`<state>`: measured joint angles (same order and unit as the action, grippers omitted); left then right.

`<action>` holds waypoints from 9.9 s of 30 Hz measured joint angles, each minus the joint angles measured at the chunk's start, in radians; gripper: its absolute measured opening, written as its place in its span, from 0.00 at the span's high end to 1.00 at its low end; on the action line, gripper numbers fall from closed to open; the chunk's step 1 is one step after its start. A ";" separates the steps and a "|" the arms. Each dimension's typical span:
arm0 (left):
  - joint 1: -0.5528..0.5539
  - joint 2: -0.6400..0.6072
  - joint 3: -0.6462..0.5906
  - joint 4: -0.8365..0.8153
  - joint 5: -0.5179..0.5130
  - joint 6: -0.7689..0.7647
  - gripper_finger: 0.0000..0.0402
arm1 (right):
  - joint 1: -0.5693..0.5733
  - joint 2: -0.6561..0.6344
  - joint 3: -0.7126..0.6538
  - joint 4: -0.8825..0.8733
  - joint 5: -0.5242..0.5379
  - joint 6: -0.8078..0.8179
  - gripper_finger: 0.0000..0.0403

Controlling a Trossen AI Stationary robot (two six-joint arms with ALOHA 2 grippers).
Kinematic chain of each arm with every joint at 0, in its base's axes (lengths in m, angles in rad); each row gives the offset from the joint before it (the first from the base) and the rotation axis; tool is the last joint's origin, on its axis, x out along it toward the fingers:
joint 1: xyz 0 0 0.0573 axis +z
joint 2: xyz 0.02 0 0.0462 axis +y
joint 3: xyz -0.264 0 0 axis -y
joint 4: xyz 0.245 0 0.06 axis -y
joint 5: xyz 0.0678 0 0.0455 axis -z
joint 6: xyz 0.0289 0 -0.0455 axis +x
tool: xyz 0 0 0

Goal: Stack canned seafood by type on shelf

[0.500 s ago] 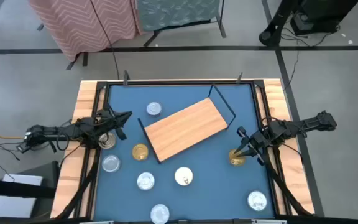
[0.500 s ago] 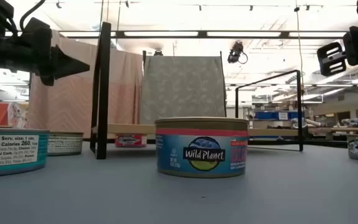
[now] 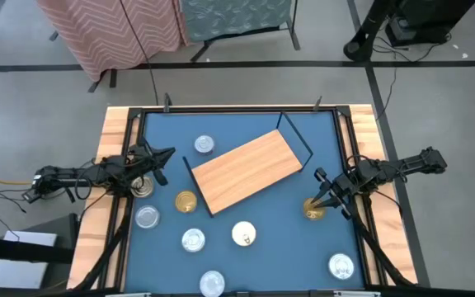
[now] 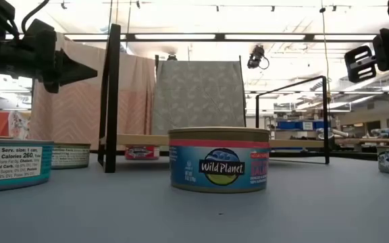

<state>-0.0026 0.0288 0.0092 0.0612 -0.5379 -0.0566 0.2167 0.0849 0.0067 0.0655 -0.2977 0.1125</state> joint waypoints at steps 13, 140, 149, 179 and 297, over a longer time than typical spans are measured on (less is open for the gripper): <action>0.000 0.000 0.000 0.000 0.000 0.000 0.95 | 0.000 0.000 0.000 0.000 0.000 0.000 0.79; 0.110 0.860 1.190 -0.639 -0.236 0.724 0.95 | -0.003 0.000 0.000 0.449 0.197 0.150 0.79; 0.114 0.862 1.190 -0.524 -0.167 0.664 0.95 | -0.003 0.000 0.000 0.539 0.359 -0.033 0.79; 0.114 0.872 1.189 -0.361 -0.156 0.602 0.95 | -0.003 -0.001 0.078 0.681 0.234 -0.206 0.78; -0.868 1.457 0.886 -1.168 0.467 -0.991 1.00 | -0.001 0.517 0.743 -0.501 0.531 -0.105 0.78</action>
<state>-0.8705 1.4855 0.8951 -1.1070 -0.0709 -1.0472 0.2153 0.6018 0.7494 -0.4351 0.2329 0.0074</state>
